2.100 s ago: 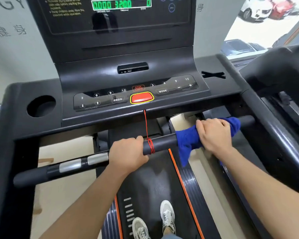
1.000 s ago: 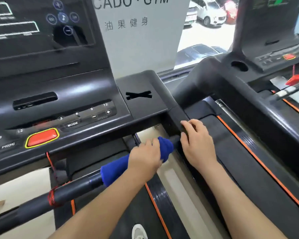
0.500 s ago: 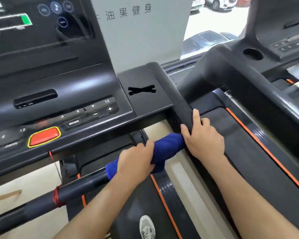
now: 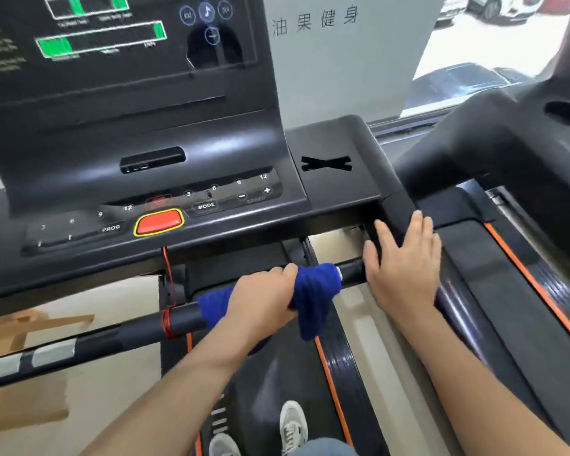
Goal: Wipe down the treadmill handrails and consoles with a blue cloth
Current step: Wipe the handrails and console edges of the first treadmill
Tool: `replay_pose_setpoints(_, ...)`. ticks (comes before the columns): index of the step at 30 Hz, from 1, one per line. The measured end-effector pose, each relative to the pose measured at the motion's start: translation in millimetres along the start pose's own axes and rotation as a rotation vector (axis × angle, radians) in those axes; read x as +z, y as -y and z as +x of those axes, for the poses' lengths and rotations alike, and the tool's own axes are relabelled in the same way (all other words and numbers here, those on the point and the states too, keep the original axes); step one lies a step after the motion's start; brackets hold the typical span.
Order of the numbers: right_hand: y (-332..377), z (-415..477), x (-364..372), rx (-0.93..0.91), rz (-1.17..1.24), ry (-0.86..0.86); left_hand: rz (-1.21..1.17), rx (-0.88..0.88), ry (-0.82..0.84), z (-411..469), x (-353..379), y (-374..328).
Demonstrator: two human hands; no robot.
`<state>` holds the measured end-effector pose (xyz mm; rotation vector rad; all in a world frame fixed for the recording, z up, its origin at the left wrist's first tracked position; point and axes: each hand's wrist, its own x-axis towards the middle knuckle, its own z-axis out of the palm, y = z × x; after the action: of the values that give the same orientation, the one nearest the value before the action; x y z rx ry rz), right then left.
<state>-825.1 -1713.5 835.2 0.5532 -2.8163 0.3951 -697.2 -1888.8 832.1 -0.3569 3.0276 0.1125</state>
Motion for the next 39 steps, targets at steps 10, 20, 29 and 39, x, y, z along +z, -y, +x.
replay_pose_setpoints(10, 74, -39, 12, -0.387, 0.139, 0.204, 0.195, 0.0, -0.183, -52, 16, 45)
replay_pose_setpoints(20, 124, -39, -7, -0.355, 0.526, 0.348, -0.292, -0.048, -0.142, -87, -2, 71)
replay_pose_setpoints(29, 211, -43, -92, -0.35, 1.134, 0.608, -1.948, -0.509, -0.411, -151, -56, 95)
replay_pose_setpoints(39, 307, -71, -129, -0.084, 1.574, 0.915, -2.17, -0.474, -0.468, -212, -92, 152)
